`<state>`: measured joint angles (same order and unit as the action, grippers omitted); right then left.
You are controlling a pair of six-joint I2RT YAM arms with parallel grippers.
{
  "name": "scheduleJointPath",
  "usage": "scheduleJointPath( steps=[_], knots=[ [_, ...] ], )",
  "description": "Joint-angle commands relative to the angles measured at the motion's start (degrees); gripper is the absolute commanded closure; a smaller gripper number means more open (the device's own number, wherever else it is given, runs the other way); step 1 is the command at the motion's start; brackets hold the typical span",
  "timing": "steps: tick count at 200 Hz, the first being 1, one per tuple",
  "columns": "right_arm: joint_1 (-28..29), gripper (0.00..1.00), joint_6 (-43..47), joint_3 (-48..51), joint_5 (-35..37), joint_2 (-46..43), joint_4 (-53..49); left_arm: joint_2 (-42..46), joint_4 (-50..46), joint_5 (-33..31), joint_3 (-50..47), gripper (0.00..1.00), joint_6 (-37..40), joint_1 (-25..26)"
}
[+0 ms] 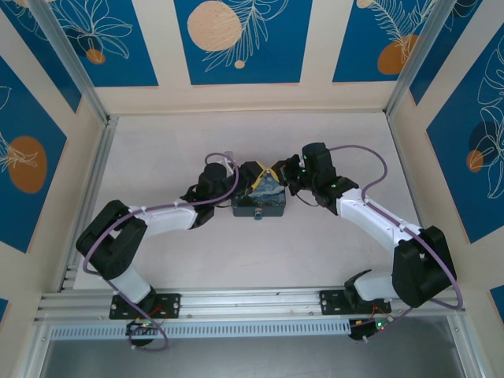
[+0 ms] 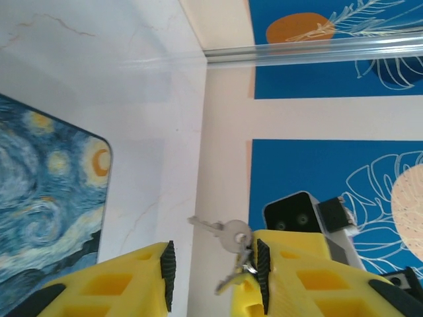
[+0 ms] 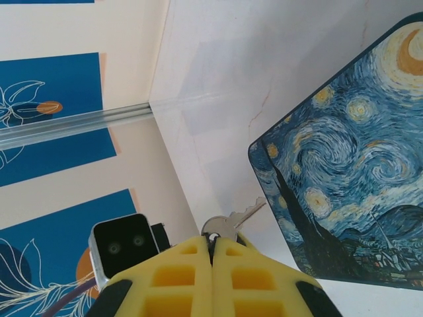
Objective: Unlock the padlock with the key
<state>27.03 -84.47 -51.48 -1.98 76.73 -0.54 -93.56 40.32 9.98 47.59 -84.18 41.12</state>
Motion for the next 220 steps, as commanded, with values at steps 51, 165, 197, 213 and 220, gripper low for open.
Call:
scheduleJointPath(
  steps=[51,165,197,213,220],
  knots=[
    [-0.2,1.0,-1.4,1.9,-0.5,0.5,1.1,-0.4,2.4,-1.6,1.6,0.74,-0.6,1.2],
    [-0.5,0.95,-0.4,2.1,0.1,-0.5,-0.1,-0.3,0.3,-2.0,1.3,1.0,0.7,1.6],
    [-3.0,0.41,6.0,2.6,0.6,-4.9,-5.5,0.2,-5.7,2.3,3.0,1.0,7.0,-0.4],
    [-6.0,0.36,11.4,3.5,-1.8,-7.1,-6.5,-0.1,-8.8,6.8,4.7,1.0,11.2,-2.1],
    [-7.4,0.36,13.8,3.8,-3.3,-7.6,-6.5,-0.6,-10.3,9.7,6.3,1.0,13.4,-3.0]
  ],
)
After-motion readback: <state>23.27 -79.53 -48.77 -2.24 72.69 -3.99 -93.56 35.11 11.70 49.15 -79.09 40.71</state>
